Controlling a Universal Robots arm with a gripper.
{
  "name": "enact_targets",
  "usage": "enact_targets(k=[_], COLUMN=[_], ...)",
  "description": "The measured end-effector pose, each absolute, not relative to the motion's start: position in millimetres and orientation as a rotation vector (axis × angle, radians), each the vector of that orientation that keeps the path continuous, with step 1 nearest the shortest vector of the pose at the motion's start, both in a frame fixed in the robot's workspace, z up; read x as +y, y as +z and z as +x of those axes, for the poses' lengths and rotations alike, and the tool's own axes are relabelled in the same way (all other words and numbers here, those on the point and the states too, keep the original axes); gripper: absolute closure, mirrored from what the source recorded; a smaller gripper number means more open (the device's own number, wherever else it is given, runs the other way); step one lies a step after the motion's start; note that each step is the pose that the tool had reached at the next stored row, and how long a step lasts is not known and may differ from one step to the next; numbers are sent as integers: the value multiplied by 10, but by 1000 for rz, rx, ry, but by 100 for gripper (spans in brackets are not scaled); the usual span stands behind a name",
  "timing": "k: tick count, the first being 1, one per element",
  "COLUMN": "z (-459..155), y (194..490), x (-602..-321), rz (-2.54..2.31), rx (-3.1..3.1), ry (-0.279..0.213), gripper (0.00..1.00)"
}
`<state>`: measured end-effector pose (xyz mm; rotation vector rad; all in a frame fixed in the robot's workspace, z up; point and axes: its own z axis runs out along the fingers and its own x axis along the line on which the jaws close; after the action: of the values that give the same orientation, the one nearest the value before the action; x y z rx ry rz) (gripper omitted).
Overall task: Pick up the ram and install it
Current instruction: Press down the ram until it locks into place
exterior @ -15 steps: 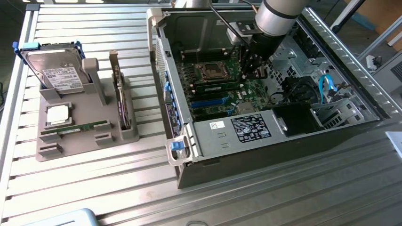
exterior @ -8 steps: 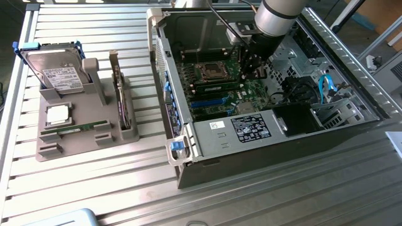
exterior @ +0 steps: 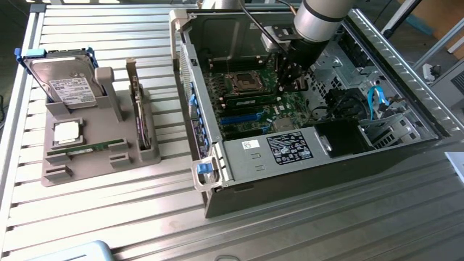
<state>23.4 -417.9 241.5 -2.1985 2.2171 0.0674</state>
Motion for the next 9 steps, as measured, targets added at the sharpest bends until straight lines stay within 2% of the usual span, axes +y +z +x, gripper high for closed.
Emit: enact_targets(k=[9], z=[217], y=[2413], x=[-4179], rz=[-2202], rx=[2212], ry=[65], gripper=[90])
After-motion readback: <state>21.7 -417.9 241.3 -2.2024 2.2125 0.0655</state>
